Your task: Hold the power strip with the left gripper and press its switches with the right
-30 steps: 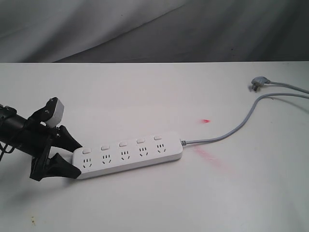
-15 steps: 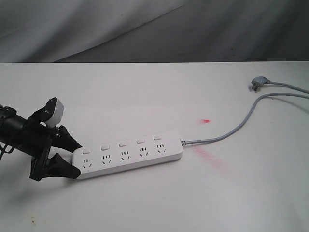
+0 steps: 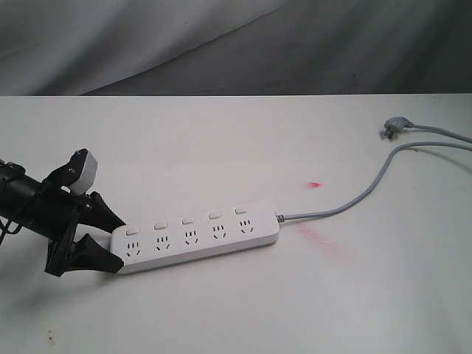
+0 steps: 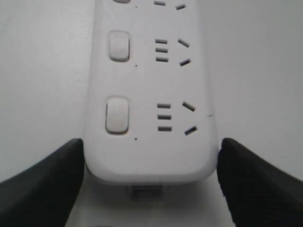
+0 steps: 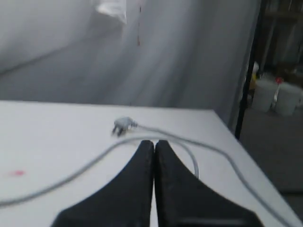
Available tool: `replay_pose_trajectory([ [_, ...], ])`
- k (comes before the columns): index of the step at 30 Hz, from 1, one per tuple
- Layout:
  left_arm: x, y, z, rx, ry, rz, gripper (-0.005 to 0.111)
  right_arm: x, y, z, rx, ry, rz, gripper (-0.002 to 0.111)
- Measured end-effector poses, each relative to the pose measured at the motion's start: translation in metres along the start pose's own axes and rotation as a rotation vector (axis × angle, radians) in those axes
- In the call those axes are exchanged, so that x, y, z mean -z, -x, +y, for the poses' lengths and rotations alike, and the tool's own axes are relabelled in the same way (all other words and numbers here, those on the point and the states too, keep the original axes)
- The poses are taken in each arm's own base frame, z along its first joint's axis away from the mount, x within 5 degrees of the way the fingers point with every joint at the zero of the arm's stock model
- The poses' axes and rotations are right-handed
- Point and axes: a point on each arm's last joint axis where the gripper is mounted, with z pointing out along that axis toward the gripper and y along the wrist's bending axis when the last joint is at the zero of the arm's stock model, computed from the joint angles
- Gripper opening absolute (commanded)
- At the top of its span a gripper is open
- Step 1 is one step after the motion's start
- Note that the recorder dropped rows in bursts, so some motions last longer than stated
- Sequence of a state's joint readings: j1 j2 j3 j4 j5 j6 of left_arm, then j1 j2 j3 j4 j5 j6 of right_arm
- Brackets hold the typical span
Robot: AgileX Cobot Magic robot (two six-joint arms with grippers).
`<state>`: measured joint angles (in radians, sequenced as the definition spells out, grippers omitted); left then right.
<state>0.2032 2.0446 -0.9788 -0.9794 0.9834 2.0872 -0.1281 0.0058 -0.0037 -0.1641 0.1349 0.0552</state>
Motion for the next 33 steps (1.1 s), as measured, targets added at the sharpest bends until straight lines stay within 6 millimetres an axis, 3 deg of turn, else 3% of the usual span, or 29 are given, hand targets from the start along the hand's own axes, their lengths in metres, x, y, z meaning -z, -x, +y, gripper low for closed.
replay_pose_trajectory([
  [5,0.000,0.000,0.000,0.000,0.000,0.000,0.056,0.006,0.032,0.002,0.007,0.020,-0.357,0.000],
  [11,0.000,0.000,0.000,0.000,0.000,0.000,0.056,0.032,0.069,0.003,-0.013,0.046,-0.856,0.000],
  [14,0.000,0.000,0.000,0.000,0.000,0.000,0.056,0.042,0.078,-0.006,-0.188,0.028,-1.001,0.000],
  [16,0.000,0.000,0.000,0.000,0.000,0.000,0.056,0.039,0.083,-0.018,-0.420,-0.006,-0.925,0.000],
  [18,0.000,0.000,0.000,0.000,-0.002,-0.001,0.056,0.037,0.091,-0.025,-0.518,-0.051,-0.812,0.000],
  [21,0.000,0.000,0.000,0.000,-0.002,-0.001,0.056,0.028,0.106,-0.026,-0.497,-0.071,-0.652,0.000],
  [25,0.000,0.000,0.000,-0.001,-0.002,0.000,0.056,0.002,0.142,-0.026,-0.468,-0.064,-0.515,0.000],
  [30,0.000,0.000,0.000,-0.001,-0.002,0.000,0.056,-0.044,0.205,-0.020,-0.403,0.038,-0.289,0.000],
  [33,0.000,0.000,0.000,-0.001,-0.002,0.000,0.056,-0.083,0.236,-0.015,-0.324,0.102,-0.122,0.000],
])
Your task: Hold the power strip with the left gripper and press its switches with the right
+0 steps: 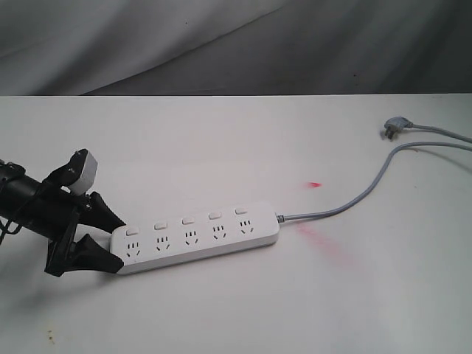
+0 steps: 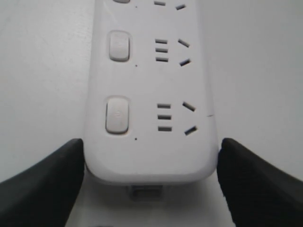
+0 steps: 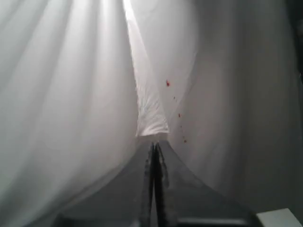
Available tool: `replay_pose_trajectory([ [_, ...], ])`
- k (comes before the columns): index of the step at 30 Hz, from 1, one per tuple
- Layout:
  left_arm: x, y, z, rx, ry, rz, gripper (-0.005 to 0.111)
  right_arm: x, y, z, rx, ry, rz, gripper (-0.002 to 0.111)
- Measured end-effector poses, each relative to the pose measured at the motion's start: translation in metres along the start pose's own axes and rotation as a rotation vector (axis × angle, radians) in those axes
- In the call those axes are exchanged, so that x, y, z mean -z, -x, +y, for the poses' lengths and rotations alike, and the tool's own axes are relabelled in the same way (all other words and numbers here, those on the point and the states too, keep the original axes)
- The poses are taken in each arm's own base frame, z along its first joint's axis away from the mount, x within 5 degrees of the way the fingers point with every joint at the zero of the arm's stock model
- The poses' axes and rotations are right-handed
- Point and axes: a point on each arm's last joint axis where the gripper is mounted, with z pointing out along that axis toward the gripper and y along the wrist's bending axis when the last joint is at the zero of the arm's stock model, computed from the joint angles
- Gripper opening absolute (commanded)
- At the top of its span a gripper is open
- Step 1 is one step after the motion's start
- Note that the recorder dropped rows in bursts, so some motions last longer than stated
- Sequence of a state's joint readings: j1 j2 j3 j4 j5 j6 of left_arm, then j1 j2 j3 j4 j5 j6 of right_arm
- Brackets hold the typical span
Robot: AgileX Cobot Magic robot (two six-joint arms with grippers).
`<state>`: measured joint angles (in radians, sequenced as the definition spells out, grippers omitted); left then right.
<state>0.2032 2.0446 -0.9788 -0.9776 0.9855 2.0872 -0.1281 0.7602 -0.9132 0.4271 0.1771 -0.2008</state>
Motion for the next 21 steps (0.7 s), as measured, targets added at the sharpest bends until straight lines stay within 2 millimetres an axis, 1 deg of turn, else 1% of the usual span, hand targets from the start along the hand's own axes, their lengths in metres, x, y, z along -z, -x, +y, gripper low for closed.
replay_pose_trajectory([
  [2,0.000,0.000,0.000,0.000,0.000,0.000,0.056,-0.026,0.016,0.005,0.065,0.016,0.084,0.000],
  [3,0.000,0.000,0.000,0.000,0.000,0.000,0.056,-0.037,0.021,0.006,0.100,0.021,0.120,0.000],
  [4,0.000,0.000,0.000,0.000,0.000,0.000,0.056,-0.052,0.029,0.007,0.139,0.027,0.148,0.000],
  [5,0.000,0.000,0.000,0.000,0.000,0.000,0.056,-0.061,0.033,0.008,0.178,0.033,0.184,0.000],
  [6,0.000,0.000,0.000,0.000,0.000,0.000,0.056,-0.070,0.040,0.009,0.214,0.041,0.198,0.000],
  [7,0.000,0.000,0.000,0.000,-0.002,-0.001,0.056,-0.083,0.041,0.010,0.266,0.055,0.251,0.000],
  [8,0.000,0.000,0.000,0.000,-0.002,-0.001,0.056,-0.089,0.046,0.011,0.303,0.068,0.268,0.000],
  [10,0.000,0.000,0.000,0.000,-0.002,-0.001,0.056,-0.106,0.047,0.013,0.398,0.108,0.349,0.000],
  [12,0.000,0.000,0.000,0.000,-0.002,-0.001,0.056,-0.120,0.041,0.013,0.474,0.161,0.424,0.000],
  [14,0.000,0.000,0.000,0.000,-0.002,-0.001,0.056,-0.136,0.030,0.015,0.535,0.251,0.485,0.000],
  [17,0.000,0.000,0.000,0.000,-0.002,-0.001,0.056,-0.158,0.003,0.020,0.589,0.442,0.559,0.000],
  [21,0.000,0.000,0.000,0.000,-0.002,-0.001,0.056,-0.188,-0.046,0.026,0.560,0.741,0.647,0.000],
])
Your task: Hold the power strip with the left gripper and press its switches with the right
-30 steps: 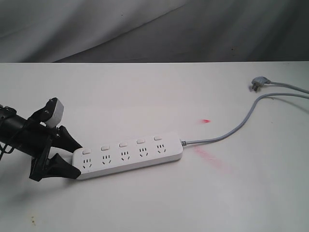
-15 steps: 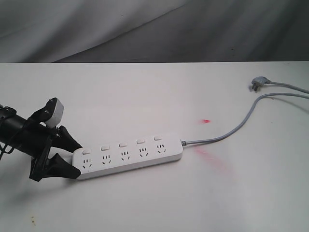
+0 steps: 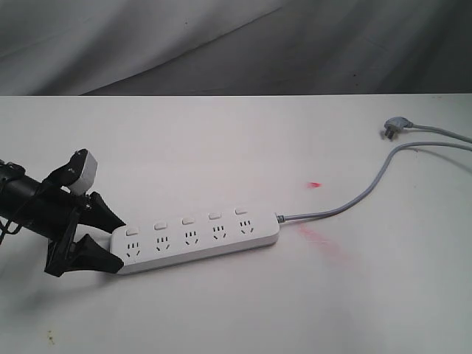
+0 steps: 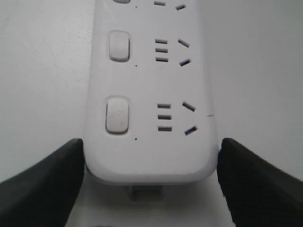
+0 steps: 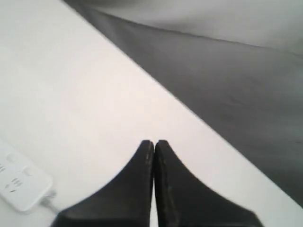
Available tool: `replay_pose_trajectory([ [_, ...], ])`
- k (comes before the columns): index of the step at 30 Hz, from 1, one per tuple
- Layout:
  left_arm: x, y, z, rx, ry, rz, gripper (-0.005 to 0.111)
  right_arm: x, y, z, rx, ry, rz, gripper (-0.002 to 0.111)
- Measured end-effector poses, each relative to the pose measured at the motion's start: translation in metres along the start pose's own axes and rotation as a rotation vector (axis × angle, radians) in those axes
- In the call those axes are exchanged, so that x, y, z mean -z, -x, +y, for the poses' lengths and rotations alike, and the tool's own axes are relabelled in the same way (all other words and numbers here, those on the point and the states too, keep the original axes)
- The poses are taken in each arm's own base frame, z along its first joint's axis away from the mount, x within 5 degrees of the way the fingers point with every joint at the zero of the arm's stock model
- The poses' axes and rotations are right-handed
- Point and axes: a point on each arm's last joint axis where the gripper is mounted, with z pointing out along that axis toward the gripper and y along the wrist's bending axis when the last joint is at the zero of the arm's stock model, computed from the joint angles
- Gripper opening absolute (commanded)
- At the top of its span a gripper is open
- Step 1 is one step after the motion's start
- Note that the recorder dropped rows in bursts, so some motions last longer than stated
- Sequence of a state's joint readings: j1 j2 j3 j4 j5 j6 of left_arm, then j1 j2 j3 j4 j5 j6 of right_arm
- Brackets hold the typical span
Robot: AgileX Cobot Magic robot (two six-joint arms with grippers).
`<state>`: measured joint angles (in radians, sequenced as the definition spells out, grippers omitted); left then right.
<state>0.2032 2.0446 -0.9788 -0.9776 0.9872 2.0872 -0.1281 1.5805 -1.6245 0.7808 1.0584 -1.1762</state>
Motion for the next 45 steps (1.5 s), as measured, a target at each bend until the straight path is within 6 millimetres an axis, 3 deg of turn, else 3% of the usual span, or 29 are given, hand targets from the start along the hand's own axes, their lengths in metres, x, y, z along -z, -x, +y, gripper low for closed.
replay_pose_trajectory([
  [6,0.000,0.000,0.000,0.000,0.000,0.000,0.056,-0.077,-0.036,-0.004,0.001,0.290,0.055,0.000],
  [11,0.000,0.000,0.000,0.000,0.000,0.000,0.056,-0.136,-0.049,0.021,0.080,0.454,0.095,0.002],
  [15,0.000,0.000,0.000,0.000,0.000,0.000,0.056,-0.182,-0.053,0.055,0.134,0.556,0.120,0.023],
  [19,0.000,0.000,0.000,0.000,0.000,0.000,0.056,-0.227,-0.054,0.100,0.187,0.614,0.142,0.055],
  [22,0.000,0.000,0.000,0.000,0.000,0.000,0.056,-0.253,-0.056,0.129,0.208,0.623,0.157,0.069],
  [28,0.000,0.000,0.000,0.000,0.000,0.000,0.056,-0.282,-0.051,0.171,0.270,0.569,0.145,0.073],
  [33,0.000,0.000,0.000,0.000,0.000,0.000,0.056,-0.290,-0.044,0.191,0.312,0.531,0.115,0.073],
  [39,0.000,0.000,0.000,0.000,0.000,0.000,0.056,-0.296,-0.043,0.197,0.279,0.539,0.068,0.073],
  [45,0.000,0.000,0.000,0.000,-0.002,-0.001,0.056,-0.312,-0.059,0.206,0.302,0.575,0.071,0.073],
])
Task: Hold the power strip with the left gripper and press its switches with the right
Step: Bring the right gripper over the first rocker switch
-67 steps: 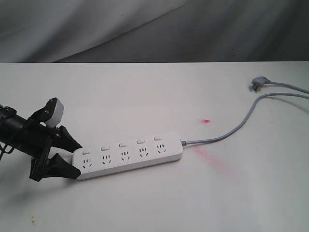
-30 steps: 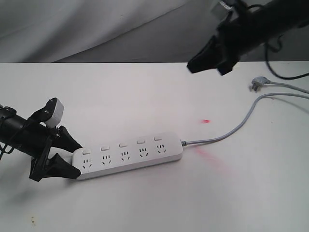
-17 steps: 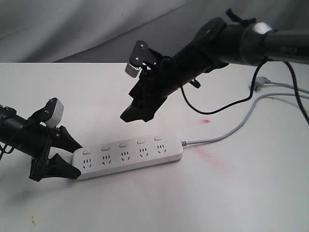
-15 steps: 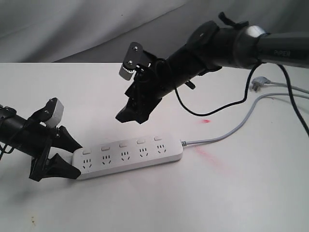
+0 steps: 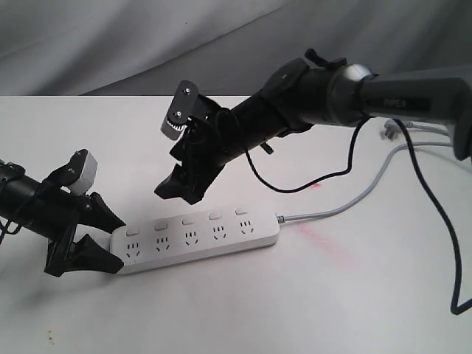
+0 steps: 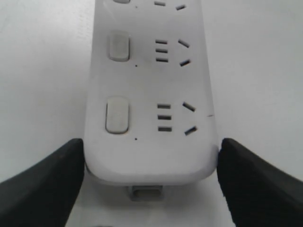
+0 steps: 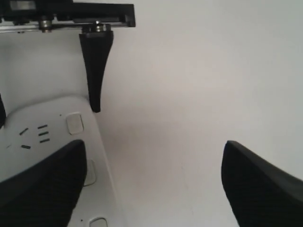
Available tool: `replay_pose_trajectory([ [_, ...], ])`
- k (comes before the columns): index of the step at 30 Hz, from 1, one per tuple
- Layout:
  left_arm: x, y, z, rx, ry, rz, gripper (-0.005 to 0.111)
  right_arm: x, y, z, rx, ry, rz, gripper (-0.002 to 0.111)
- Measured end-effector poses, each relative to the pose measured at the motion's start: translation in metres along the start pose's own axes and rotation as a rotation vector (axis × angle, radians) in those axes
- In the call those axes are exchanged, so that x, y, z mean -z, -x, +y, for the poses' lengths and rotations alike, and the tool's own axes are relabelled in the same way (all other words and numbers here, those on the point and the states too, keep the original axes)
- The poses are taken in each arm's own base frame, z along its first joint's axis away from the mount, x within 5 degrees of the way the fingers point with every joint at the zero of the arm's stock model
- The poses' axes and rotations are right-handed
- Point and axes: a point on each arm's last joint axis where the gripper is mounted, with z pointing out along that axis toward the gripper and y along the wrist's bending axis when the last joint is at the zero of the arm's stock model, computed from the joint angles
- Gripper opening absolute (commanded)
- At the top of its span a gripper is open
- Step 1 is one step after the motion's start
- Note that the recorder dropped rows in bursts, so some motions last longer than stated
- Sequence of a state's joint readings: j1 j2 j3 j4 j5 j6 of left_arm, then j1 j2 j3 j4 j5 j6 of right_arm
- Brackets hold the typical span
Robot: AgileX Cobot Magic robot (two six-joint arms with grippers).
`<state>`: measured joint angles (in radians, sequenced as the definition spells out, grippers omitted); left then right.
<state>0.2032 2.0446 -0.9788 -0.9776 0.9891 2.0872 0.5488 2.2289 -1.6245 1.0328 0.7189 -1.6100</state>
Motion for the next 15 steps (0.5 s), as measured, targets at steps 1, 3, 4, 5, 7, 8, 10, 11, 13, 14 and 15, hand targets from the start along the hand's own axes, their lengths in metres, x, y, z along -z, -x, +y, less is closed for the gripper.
replay_pose_trajectory([
  [1,0.000,0.000,0.000,0.000,0.000,0.000,0.056,-0.004,-0.001,0.002,0.015,0.009,0.001,0.073],
  [3,0.000,0.000,0.000,0.000,0.000,0.000,0.056,-0.013,0.000,0.006,0.041,0.022,0.004,0.073],
  [4,0.000,0.000,0.000,0.000,0.000,0.000,0.056,-0.016,0.003,0.008,0.051,0.026,0.000,0.073],
  [5,0.000,0.000,0.000,0.000,0.000,0.000,0.056,-0.021,0.004,0.010,0.060,0.034,-0.002,0.073],
  [7,0.000,0.000,0.000,0.000,0.000,0.000,0.056,-0.028,0.008,0.011,0.077,0.040,-0.008,0.073],
  [8,0.000,0.000,0.000,0.000,0.000,0.000,0.056,-0.031,0.012,0.011,0.088,0.045,-0.015,0.073],
  [10,0.000,0.000,0.000,0.000,0.000,0.000,0.056,-0.038,0.013,0.011,0.099,0.056,-0.020,0.073],
  [11,0.000,0.000,0.000,0.000,0.000,0.000,0.056,-0.043,0.015,0.011,0.102,0.065,-0.024,0.073],
  [13,0.000,0.000,0.000,0.000,0.000,0.000,0.056,-0.047,0.017,0.010,0.105,0.084,-0.033,0.073],
  [14,0.000,0.000,0.000,0.000,0.000,0.000,0.056,-0.052,0.015,0.010,0.106,0.107,-0.033,0.073],
  [15,0.000,0.000,0.000,0.000,0.000,0.000,0.056,-0.054,0.015,0.009,0.109,0.118,-0.037,0.073],
])
